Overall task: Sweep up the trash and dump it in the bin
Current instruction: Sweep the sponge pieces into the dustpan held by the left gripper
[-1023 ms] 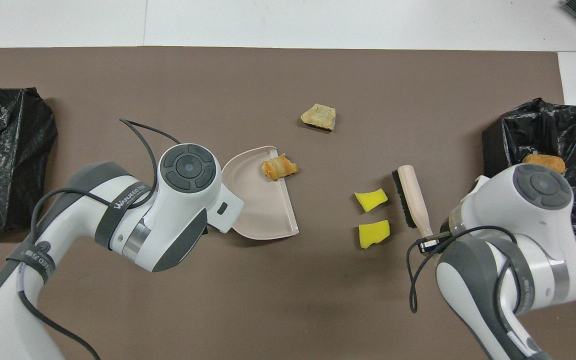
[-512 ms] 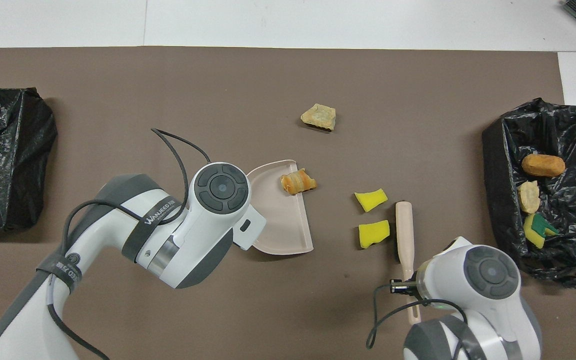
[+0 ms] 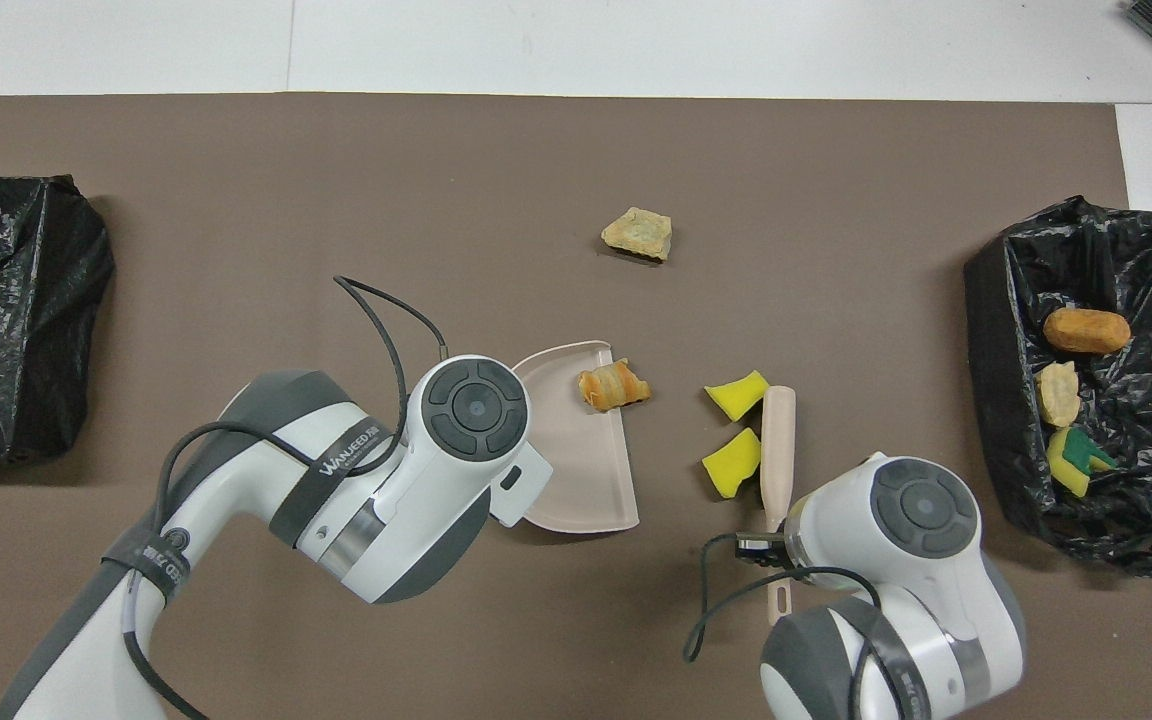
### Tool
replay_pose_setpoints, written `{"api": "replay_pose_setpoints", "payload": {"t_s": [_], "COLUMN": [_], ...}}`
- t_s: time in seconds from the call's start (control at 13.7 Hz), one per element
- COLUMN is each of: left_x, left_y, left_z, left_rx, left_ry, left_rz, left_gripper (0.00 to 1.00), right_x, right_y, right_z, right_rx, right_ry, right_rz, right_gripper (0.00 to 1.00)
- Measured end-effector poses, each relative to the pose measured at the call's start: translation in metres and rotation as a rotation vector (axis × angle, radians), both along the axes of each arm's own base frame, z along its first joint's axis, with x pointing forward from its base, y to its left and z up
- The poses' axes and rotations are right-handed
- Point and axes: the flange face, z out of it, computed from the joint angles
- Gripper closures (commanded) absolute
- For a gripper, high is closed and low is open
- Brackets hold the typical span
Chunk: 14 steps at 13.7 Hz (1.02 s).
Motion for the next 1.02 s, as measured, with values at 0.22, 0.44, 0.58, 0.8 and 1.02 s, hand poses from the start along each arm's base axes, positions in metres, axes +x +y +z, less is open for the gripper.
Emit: {"api": "replay_pose_setpoints", "payload": {"t_s": [0.22,0.44,0.58,0.8,1.02], "left_x": [0.001,0.001,0.002,0.006,0.013], "left_y": [0.001,0.004,0.006,0.013,0.023], "left_z": [-0.001,-0.002,-0.003,-0.005,-0.006], "left_rx": [0.001,0.003,0.006,0.012,0.017], "left_ry": [0.001,0.002,0.001,-0.002,-0.029], "left_rz": [0.003,0.007,0.027,0.07,0.207], "left_gripper": [1.0,1.0,1.0,1.0,1.0], "right_x": [0.009,0.007,0.003,0.005,0.02], "right_y": [0.055,0.094,0.112,0.115,0.089], "right_z": [-0.01,-0.015,-0.008,0.003,0.014], "right_rx": [0.007,0.053,0.175,0.27,0.262], "right_ry": [0.026,0.061,0.083,0.11,0.154], "right_rz": [-0.035,0.033,0.126,0.265,0.291], "right_gripper": [1.0,1.0,1.0,1.0,1.0]}}
